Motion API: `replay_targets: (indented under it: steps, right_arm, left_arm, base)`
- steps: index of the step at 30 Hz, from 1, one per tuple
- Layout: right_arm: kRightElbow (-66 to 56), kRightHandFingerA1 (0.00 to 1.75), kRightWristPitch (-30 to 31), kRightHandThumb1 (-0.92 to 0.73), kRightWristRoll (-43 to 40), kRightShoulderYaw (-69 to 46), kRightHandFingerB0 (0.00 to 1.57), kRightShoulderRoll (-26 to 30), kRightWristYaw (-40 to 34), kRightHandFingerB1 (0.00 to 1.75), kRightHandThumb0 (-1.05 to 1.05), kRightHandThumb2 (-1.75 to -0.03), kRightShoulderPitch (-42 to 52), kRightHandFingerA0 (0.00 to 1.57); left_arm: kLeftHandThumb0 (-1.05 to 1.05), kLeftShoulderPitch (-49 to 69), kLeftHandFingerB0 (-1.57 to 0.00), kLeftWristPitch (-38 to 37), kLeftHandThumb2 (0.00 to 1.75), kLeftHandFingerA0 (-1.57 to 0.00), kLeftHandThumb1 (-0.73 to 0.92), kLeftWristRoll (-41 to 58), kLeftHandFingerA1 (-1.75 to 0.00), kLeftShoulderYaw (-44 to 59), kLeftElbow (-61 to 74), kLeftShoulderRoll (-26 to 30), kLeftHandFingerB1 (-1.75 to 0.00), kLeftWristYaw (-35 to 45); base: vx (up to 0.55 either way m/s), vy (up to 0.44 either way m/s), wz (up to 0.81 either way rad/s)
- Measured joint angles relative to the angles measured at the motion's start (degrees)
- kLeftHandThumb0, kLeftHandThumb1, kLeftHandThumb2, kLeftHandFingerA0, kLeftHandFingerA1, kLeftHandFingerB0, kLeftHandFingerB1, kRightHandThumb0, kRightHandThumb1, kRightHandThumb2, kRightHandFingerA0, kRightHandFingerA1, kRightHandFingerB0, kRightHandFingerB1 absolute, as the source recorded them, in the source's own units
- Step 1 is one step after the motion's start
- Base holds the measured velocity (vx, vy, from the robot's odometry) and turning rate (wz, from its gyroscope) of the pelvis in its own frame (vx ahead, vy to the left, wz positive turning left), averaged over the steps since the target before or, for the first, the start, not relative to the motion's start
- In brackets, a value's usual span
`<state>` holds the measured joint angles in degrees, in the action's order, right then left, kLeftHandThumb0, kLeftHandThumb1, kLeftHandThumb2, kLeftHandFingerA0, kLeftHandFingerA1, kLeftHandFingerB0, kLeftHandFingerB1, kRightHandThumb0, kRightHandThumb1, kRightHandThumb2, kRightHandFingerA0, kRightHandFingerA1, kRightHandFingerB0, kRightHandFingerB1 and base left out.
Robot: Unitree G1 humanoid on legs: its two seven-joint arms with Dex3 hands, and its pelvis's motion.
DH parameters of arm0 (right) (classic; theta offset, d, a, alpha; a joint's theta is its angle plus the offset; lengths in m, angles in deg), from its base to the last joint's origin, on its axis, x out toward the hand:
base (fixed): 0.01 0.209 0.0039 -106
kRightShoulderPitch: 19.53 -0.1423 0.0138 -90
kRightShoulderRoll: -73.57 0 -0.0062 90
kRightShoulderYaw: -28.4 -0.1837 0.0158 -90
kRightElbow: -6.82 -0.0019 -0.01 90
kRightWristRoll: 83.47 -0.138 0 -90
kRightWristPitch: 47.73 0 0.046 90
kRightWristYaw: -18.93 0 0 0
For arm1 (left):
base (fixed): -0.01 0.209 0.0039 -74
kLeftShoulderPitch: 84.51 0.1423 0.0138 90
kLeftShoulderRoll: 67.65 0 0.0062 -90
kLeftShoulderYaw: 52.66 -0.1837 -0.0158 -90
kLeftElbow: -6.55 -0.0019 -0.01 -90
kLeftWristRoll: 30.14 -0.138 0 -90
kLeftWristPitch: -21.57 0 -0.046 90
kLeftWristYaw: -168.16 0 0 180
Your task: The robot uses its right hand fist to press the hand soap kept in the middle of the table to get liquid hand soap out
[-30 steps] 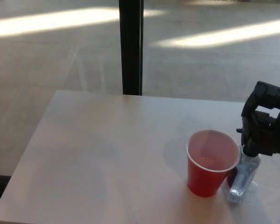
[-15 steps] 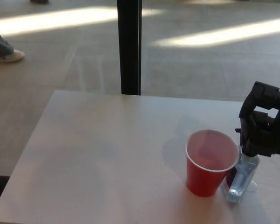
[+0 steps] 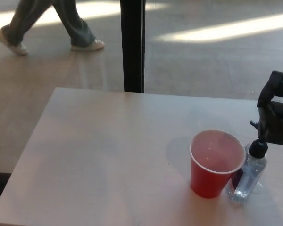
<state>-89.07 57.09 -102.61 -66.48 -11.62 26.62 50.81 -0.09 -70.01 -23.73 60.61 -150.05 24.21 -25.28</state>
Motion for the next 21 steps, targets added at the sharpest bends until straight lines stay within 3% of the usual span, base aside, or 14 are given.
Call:
replay_targets:
  steps: [2, 4, 5, 7, 10, 11, 12, 13, 16, 17, 18, 19, 20, 21]
  right_arm:
    - [0.0, 1.75, 1.6, -0.55, -0.6, -1.2, 0.68, 0.4, 0.0, 1.58, -0.18, -1.3, -1.4, 0.96]
    - [0.0, 1.75, 3.1, -0.57, -1.4, -2.8, 0.65, 0.9, -0.1, 1.51, -0.18, -1.25, -3.1, 0.93]
    - [-0.1, 1.75, 3.8, -0.57, -1.8, -3.6, 0.6, 1.2, -0.1, 1.53, -0.19, -1.26, -3.9, 0.91]
    - [-0.1, 1.75, 5.6, -0.58, -3.1, -6.0, 0.61, 2.1, -0.2, 1.62, -0.19, -1.27, -6.1, 0.92]
    - [-0.1, 1.75, 8.0, -0.56, -5.1, -10.1, 0.61, 3.7, -0.5, 1.58, -0.21, -1.26, -9.3, 0.91]
    - [0.0, 1.75, 8.9, -0.4, -6.0, -11.8, 0.81, 4.5, -0.7, 1.44, -0.3, -1.29, -10.5, 1.02]
    - [0.0, 1.75, 9.6, -0.4, -6.6, -13.3, 0.81, 5.3, -0.8, 1.44, -0.3, -1.29, -11.5, 1.02]
    - [0.1, 1.42, 10.3, -0.41, -7.2, -14.8, 0.97, 6.1, -1.0, 1.16, -0.37, -1.2, -12.4, 1.34]
    - [0.3, 1.41, 12.7, -0.31, -9.0, -19.9, 1.1, 8.4, -1.9, 1.16, -0.34, -1.16, -14.9, 1.4]
    - [0.5, 1.37, 13.4, -0.27, -9.5, -21.9, 1.09, 9.4, -2.2, 1.14, -0.33, -1.13, -15.4, 1.36]
    - [0.8, 1.52, 13.9, -0.22, -9.7, -23.3, 1.12, 10.3, -2.4, 1.21, -0.4, -1.2, -15.5, 1.23]
    - [1.4, 1.52, 14.6, -0.22, -10.2, -25.3, 1.12, 11.4, -2.5, 1.21, -0.4, -1.2, -15.5, 1.23]
    - [1.9, 1.39, 15.2, -0.23, -10.4, -27.1, 1.07, 12.4, -2.7, 1.01, -0.49, -1.04, -15.5, 1.39]
    - [2.5, 1.31, 15.8, -0.22, -10.6, -28.9, 1.06, 13.4, -2.9, 0.88, -0.64, -0.96, -15.3, 1.4]
  left_arm:
    - [-0.42, 0.0, -0.21, 0.0, 1.31, -0.5, 0.8, 0.0, -1.26, 0.0, -0.1, 0.0, -1.01, 0.0]
    - [-0.42, 0.1, -0.27, 0.0, 1.35, -0.51, 0.78, 0.0, -1.32, 0.0, -0.1, 0.0, -1.12, 0.0]
    - [-0.4, 0.1, -0.21, 0.0, 1.33, -0.49, 0.8, 0.0, -1.28, 0.0, -0.1, 0.0, -1.02, 0.0]
    - [-0.42, 0.1, -0.27, 0.0, 1.32, -0.5, 0.8, 0.0, -1.23, 0.0, -0.1, 0.0, -1.03, 0.0]
    - [-0.42, 0.2, -0.25, 0.0, 1.3, -0.51, 0.82, 0.0, -1.26, 0.0, -0.1, 0.0, -1.01, 0.0]
    - [-0.41, 0.3, -0.24, 0.0, 1.29, -0.5, 0.81, 0.0, -1.18, 0.0, -0.2, 0.0, -0.98, 0.0]
    - [-0.41, 0.4, -0.24, 0.0, 1.29, -0.5, 0.81, 0.0, -1.18, 0.1, -0.3, 0.0, -0.98, 0.0]
    - [-0.42, 0.4, -0.23, 0.0, 1.3, -0.52, 0.81, 0.0, -1.26, 0.1, -0.4, 0.0, -1.01, 0.0]
    - [-0.42, 0.5, -0.25, 0.0, 1.27, -0.5, 0.83, 0.0, -1.32, 0.1, -0.9, 0.0, -1.05, 0.0]
    - [-0.42, 0.5, -0.27, 0.0, 1.28, -0.5, 0.83, 0.0, -1.24, 0.1, -1.0, 0.0, -1.06, 0.0]
    - [-0.41, 0.5, -0.3, 0.0, 1.31, -0.51, 0.82, 0.0, -1.23, 0.1, -1.0, 0.0, -1.09, 0.0]
    - [-0.41, 0.5, -0.3, 0.0, 1.31, -0.51, 0.82, 0.0, -1.23, 0.1, -1.0, 0.0, -1.09, 0.0]
    - [-0.42, 0.6, -0.27, 0.0, 1.27, -0.51, 0.83, 0.0, -1.22, 0.1, -1.0, 0.0, -1.0, 0.0]
    - [-0.42, 0.7, -0.33, 0.0, 1.25, -0.54, 0.82, 0.0, -1.2, 0.1, -1.0, 0.0, -1.01, 0.0]
  base:
    - [0.0, 0.0, 0.0]
    - [0.0, 0.0, 0.0]
    - [0.0, 0.0, 0.0]
    - [0.0, 0.0, 0.0]
    - [0.0, 0.0, 0.0]
    - [0.0, 0.0, 0.0]
    - [0.0, 0.0, 0.0]
    - [0.0, 0.0, 0.0]
    - [0.0, 0.0, 0.0]
    - [0.0, 0.0, 0.0]
    - [0.0, 0.0, 0.0]
    - [0.0, 0.0, 0.0]
    - [0.0, 0.0, 0.0]
    - [0.0, 0.0, 0.0]
